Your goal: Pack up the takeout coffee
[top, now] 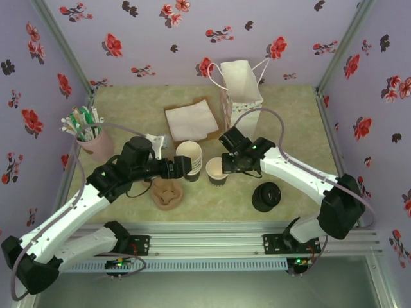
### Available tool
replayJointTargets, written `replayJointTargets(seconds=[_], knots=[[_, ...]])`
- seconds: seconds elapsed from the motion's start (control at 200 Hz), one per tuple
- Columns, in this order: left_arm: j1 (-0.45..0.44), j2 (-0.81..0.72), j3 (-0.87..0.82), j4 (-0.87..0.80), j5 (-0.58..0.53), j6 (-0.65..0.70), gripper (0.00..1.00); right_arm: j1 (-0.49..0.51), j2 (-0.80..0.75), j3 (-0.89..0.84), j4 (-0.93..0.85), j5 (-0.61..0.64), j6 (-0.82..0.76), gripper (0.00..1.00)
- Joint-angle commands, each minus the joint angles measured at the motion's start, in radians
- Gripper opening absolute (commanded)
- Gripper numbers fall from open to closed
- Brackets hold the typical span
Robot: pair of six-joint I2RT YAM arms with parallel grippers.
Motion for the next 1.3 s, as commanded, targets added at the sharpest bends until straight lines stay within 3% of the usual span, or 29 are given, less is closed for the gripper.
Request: replayJointTargets(seconds=[0.0,0.245,0.46,0.7,1.01,1.295], knots=[[-0.037,-0.005,0.047,-0.013,-0.065,0.047,0.99,-0.006,0.008,-0.013,0.032,-0.013,0.025,0.05],[-0.097,0.011,0.088,-0.026,-0.102,0.058,0.99,-0.005,-0.010,-0.044,0.027,-0.006,0.046,0.15],[-0.114,0.012,0.128,-0.043,-0.139,0.093,0.99,-0.005,-0.051,-0.061,0.028,0.003,0.068,0.30],[-0.119,-0.018,0.183,-0.076,-0.164,0.131,0.99,-0.004,-0.201,-0.066,-0.040,0.058,0.087,0.55],[-0.163,0.032,0.250,-0.082,-0.165,0.150,0.99,-0.004,-0.453,-0.093,-0.166,0.129,0.150,0.99],[-0.275,0.189,0.386,-0.104,-0.190,0.193,0.99,-0.005,-0.686,-0.097,-0.412,0.369,0.305,0.99]])
